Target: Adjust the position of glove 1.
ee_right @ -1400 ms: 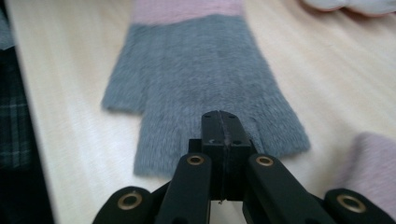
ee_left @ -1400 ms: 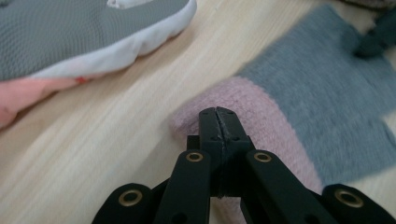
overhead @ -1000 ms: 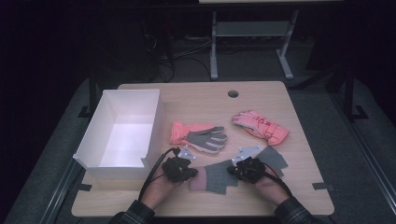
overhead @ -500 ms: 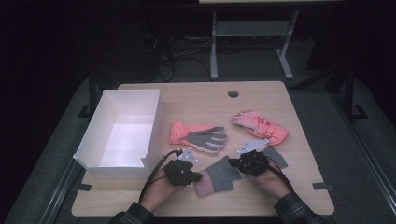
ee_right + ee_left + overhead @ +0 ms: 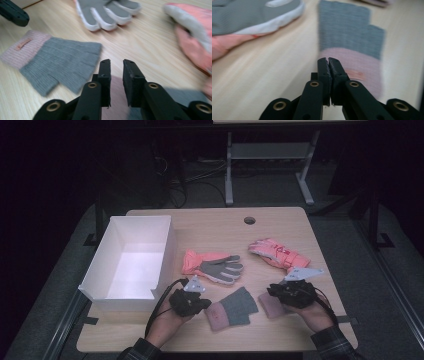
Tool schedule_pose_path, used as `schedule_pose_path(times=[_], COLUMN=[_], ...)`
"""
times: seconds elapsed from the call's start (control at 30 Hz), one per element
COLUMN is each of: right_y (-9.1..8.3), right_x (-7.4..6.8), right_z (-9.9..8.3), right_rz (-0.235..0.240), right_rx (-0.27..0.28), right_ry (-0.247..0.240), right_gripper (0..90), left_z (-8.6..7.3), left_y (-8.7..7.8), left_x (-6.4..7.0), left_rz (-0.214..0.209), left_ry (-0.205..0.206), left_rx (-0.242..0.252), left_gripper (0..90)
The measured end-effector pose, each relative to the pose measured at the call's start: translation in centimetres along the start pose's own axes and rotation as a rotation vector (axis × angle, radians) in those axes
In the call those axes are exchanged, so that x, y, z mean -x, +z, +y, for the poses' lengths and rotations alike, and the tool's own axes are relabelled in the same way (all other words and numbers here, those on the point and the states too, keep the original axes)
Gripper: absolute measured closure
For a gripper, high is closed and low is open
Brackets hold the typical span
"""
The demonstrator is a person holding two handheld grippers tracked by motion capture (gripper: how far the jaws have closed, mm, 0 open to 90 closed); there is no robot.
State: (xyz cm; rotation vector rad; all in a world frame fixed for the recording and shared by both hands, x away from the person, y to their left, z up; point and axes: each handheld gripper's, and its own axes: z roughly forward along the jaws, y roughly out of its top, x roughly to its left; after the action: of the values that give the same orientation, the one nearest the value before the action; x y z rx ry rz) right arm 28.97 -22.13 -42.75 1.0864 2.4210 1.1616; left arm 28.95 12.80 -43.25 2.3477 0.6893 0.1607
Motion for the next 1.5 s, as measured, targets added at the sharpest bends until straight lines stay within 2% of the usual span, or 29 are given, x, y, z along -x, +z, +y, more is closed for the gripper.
schedule_pose_path(times=[0.07, 0.2, 0.23, 0.33, 0.57, 0.63, 0.73, 0.77, 0.83, 0.87, 0.9, 0.93, 1.0, 1.17, 1.23, 1.27, 1.33, 1.43, 1.5], right_y=[-0.7, -2.4, -3.1, -3.6, -3.5, -3.2, -2.8, -2.5, -1.8, -1.6, -1.1, -1.1, -0.7, 0.1, 0.3, 0.5, 0.6, 0.5, 0.4], right_x=[0.4, 1.4, 1.8, 2.1, 3.0, 3.0, 2.8, 2.8, 2.8, 2.8, 2.9, 2.9, 3.0, 2.9, 2.6, 2.5, 2.2, 2.4, 2.6], right_z=[-0.6, -2.0, -2.6, -3.4, -4.4, -4.5, -4.2, -4.1, -3.9, -3.8, -3.7, -3.7, -3.8, -4.2, -4.2, -4.1, -4.1, -4.2, -4.2], right_rz=[-0.013, -0.044, -0.068, -0.083, -0.095, -0.101, -0.102, -0.106, -0.097, -0.097, -0.096, -0.096, -0.103, -0.102, -0.126, -0.14, -0.158, -0.148, -0.136], right_rx=[0.005, 0.009, 0.012, 0.007, -0.029, -0.042, -0.04, -0.039, -0.045, -0.046, -0.062, -0.062, -0.075, -0.1, -0.111, -0.113, -0.118, -0.114, -0.111], right_ry=[0.027, 0.06, 0.065, 0.088, 0.125, 0.135, 0.141, 0.141, 0.153, 0.15, 0.145, 0.145, 0.158, 0.154, 0.132, 0.112, 0.105, 0.113, 0.115], right_gripper=[73.3, 66.3, 63.2, 60.5, 53.4, 50.5, 50.5, 51.1, 52.8, 53.8, 56.6, 56.6, 59.6, 62.8, 66.1, 68.1, 73.7, 83.7, 85.6], left_z=[0.1, -0.1, -0.2, -0.3, 0.1, 0.1, 0.0, -0.2, -0.4, -0.5, -0.6, -0.6, -0.6, -0.8, -1.0, -1.0, -1.1, -1.0, -0.9], left_y=[0.5, 1.5, 1.5, 1.5, 2.0, 1.9, 1.3, 1.2, 1.1, 1.2, 1.3, 1.4, 1.6, 1.8, 2.0, 1.9, 2.0, 2.0, 1.9], left_x=[-0.3, -0.3, -0.1, 0.5, 1.8, 1.9, 1.5, 1.3, 0.9, 0.8, 0.6, 0.6, 0.4, 0.2, 0.1, 0.0, -0.1, -0.1, -0.1], left_rz=[0.002, -0.016, -0.024, -0.043, -0.109, -0.104, -0.094, -0.088, -0.082, -0.077, -0.074, -0.068, -0.064, -0.059, -0.053, -0.051, -0.046, -0.044, -0.043], left_ry=[-0.028, -0.028, -0.027, -0.021, -0.01, 0.017, 0.011, -0.004, -0.004, -0.02, -0.02, -0.029, -0.015, -0.023, -0.036, -0.021, -0.032, -0.038, -0.026], left_rx=[-0.008, -0.055, -0.057, -0.06, -0.044, -0.05, -0.037, -0.027, -0.034, -0.027, -0.03, -0.026, -0.035, -0.025, -0.016, -0.03, -0.029, -0.009, -0.015], left_gripper=[89.4, 89.4, 89.5, 89.5, 89.4, 87.7, 81.1, 78.1, 68.8, 65.0, 55.7, 55.7, 48.7, 43.4, 39.9, 38.7, 36.5, 34.4, 34.4])
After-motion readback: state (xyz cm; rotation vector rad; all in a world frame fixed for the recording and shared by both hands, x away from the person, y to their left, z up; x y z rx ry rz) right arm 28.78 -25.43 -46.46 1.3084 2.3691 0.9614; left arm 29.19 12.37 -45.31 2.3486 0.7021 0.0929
